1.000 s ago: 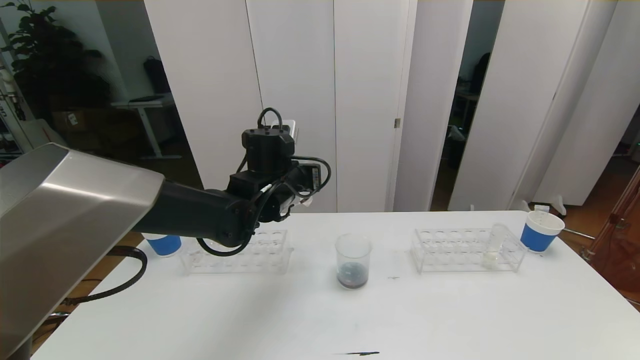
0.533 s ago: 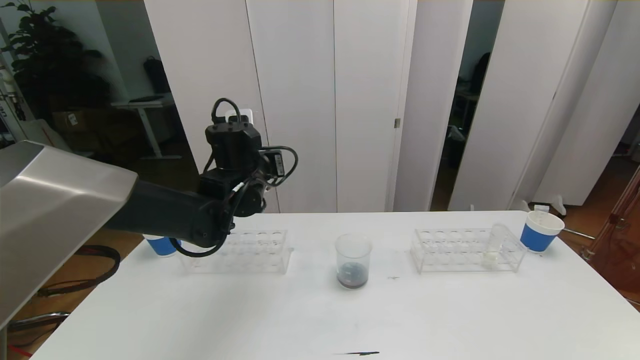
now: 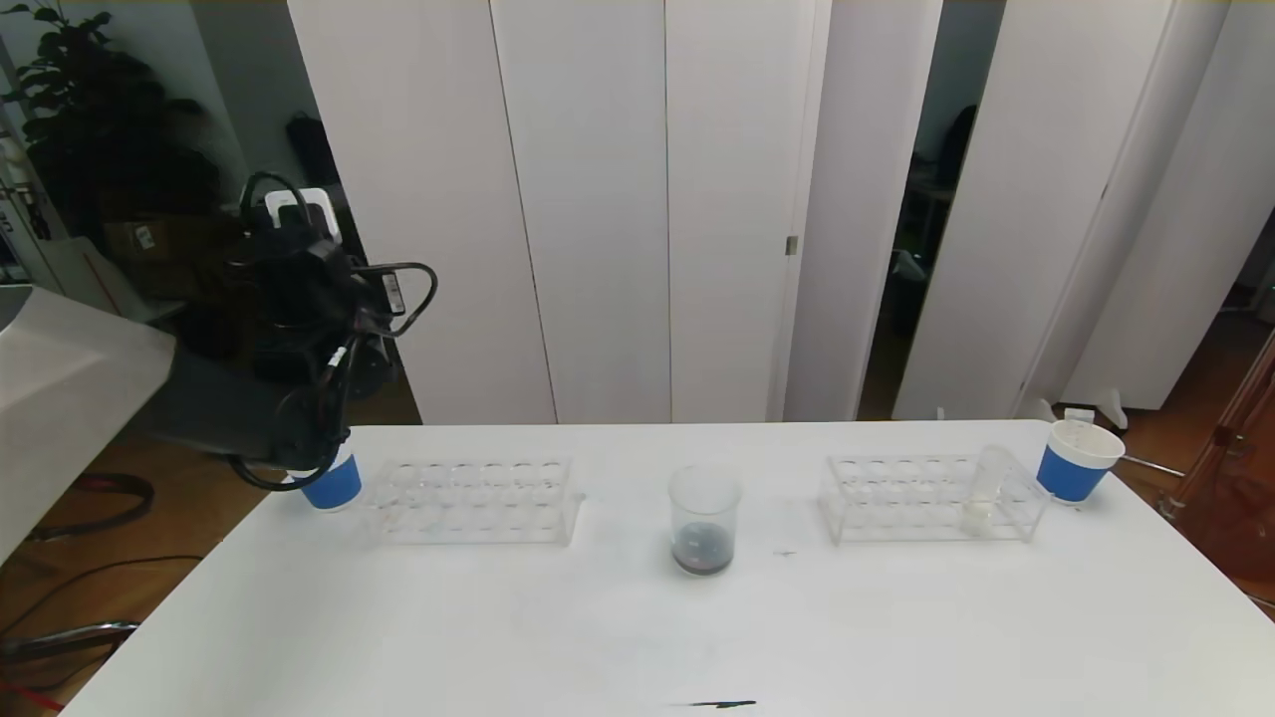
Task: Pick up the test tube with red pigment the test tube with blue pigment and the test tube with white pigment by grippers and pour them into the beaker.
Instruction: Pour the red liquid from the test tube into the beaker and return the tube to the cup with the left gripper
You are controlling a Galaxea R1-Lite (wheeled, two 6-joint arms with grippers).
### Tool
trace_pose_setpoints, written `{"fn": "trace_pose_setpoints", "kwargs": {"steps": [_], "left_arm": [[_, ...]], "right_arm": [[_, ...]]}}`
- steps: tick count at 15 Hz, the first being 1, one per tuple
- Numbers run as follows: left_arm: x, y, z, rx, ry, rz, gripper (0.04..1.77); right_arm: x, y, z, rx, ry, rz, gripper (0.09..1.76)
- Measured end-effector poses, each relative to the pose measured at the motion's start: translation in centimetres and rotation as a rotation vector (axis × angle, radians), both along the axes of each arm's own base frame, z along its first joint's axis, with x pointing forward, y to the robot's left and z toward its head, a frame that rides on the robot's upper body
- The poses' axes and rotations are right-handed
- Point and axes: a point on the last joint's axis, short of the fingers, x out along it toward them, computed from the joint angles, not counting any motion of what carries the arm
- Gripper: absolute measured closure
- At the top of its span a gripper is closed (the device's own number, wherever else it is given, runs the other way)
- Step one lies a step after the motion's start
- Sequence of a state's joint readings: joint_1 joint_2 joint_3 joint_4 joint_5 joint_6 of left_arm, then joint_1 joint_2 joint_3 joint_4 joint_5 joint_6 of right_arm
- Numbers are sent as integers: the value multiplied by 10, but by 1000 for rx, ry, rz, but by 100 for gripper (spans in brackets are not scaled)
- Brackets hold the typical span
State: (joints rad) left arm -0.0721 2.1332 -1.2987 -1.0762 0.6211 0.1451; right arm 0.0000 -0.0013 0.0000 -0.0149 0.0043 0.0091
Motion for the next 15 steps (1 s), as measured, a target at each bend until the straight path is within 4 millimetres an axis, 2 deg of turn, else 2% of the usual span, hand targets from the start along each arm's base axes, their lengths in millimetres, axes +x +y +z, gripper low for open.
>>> {"fn": "trace_pose_setpoints", "kwargs": {"steps": [2,7,15], "left_arm": [[4,24,-6,2,-50,57,121],[15,48,-48,5,4,112,121],[24,62,-107,58,199,135,121]], "right_arm": [[0,0,0,0,0,0,10],[0,0,0,0,0,0,10],[0,0,0,0,0,0,10]]}}
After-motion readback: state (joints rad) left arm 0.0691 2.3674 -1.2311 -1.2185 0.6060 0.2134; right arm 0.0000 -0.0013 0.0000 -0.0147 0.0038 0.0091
